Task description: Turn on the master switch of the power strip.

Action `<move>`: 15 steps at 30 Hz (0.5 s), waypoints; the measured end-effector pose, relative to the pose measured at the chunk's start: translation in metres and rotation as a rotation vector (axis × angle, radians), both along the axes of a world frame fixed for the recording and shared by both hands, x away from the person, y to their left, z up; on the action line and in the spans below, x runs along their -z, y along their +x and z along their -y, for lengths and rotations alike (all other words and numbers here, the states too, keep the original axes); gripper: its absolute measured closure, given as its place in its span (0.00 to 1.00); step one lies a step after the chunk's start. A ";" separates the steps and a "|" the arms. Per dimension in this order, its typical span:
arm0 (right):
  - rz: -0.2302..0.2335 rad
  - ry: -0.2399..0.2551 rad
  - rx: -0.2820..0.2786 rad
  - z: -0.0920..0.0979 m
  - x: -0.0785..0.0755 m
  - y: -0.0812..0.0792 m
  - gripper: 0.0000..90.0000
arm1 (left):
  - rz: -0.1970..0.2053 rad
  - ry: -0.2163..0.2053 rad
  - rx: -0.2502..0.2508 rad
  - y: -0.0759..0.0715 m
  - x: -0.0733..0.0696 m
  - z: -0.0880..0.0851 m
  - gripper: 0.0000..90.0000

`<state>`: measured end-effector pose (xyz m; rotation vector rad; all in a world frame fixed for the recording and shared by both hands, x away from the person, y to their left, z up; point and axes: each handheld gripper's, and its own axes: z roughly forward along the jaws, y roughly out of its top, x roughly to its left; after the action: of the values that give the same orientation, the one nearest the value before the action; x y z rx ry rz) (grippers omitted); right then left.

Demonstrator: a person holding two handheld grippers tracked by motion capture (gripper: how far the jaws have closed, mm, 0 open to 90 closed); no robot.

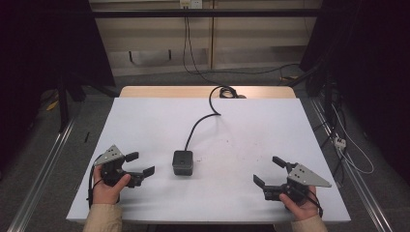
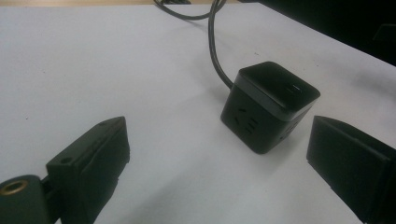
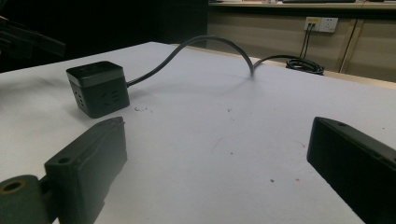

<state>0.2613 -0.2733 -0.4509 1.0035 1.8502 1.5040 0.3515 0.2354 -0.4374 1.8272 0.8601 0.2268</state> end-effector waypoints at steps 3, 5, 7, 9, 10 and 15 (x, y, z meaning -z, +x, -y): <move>-0.001 0.000 -0.001 0.000 0.000 0.000 0.05 | -0.001 0.003 0.002 0.000 0.002 -0.002 0.06; -0.001 -0.001 -0.001 0.000 0.000 0.000 0.05 | -0.002 0.003 -0.002 0.001 0.002 -0.003 0.06; -0.001 -0.001 -0.001 0.000 0.000 0.000 0.05 | 0.002 0.006 -0.001 0.001 0.002 -0.004 0.06; -0.001 -0.001 -0.001 0.000 0.000 0.000 0.05 | 0.000 0.001 -0.005 0.001 0.002 -0.006 0.06; 0.000 -0.002 0.000 0.000 0.000 0.000 0.05 | 0.000 0.004 -0.008 0.001 0.003 -0.007 0.06; -0.001 -0.001 -0.001 0.000 0.000 0.000 0.05 | -0.003 0.020 -0.017 0.002 0.006 -0.011 0.06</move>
<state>0.2613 -0.2735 -0.4509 1.0028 1.8518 1.5040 0.3532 0.2465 -0.4430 1.8397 0.8782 0.2445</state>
